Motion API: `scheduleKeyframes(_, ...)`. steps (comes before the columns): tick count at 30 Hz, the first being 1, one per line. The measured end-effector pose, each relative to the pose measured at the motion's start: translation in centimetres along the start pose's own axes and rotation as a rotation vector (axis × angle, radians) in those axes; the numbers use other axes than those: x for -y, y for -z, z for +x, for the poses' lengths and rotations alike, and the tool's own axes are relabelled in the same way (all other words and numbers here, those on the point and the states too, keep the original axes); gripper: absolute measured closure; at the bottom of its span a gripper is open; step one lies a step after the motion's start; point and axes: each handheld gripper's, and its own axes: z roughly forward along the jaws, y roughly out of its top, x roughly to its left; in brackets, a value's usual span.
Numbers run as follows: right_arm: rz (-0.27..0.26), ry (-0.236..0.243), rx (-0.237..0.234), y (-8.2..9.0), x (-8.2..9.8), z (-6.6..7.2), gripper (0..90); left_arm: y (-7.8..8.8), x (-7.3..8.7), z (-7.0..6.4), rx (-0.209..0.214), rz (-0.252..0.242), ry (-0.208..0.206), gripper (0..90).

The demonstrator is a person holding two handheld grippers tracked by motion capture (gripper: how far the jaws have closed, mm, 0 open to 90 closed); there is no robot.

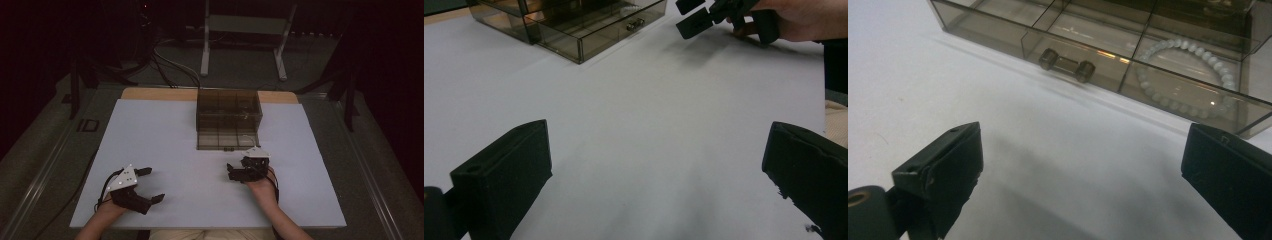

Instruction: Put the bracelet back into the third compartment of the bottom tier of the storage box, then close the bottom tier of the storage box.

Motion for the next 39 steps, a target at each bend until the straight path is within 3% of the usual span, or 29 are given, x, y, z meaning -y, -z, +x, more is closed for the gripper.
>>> scheduleKeyframes(17, 0.017, -0.006, -0.009, 0.12, -0.55, -0.03, 5.2, 0.02, 0.08, -0.02, -0.007, 0.006, -0.002, 0.9)
scheduleKeyframes(21, 0.033, -0.034, -0.024, 0.19, -0.85, -0.35, 7.1, 0.02, 0.06, -0.04, -0.007, 0.005, -0.002, 0.9)
scheduleKeyframes(24, 0.045, -0.026, -0.028, 0.23, -0.96, -0.35, 16.2, -0.05, 0.08, -0.02, -0.007, 0.006, 0.000, 0.9)
scheduleKeyframes(33, 0.057, 0.000, -0.022, 0.11, -0.89, 0.14, 25.7, -0.04, 0.05, 0.00, -0.005, 0.003, 0.002, 0.9)
scheduleKeyframes(39, 0.052, 0.002, -0.014, 0.01, -0.72, 0.17, 38.9, -0.04, 0.06, 0.01, -0.006, 0.002, 0.005, 0.9)
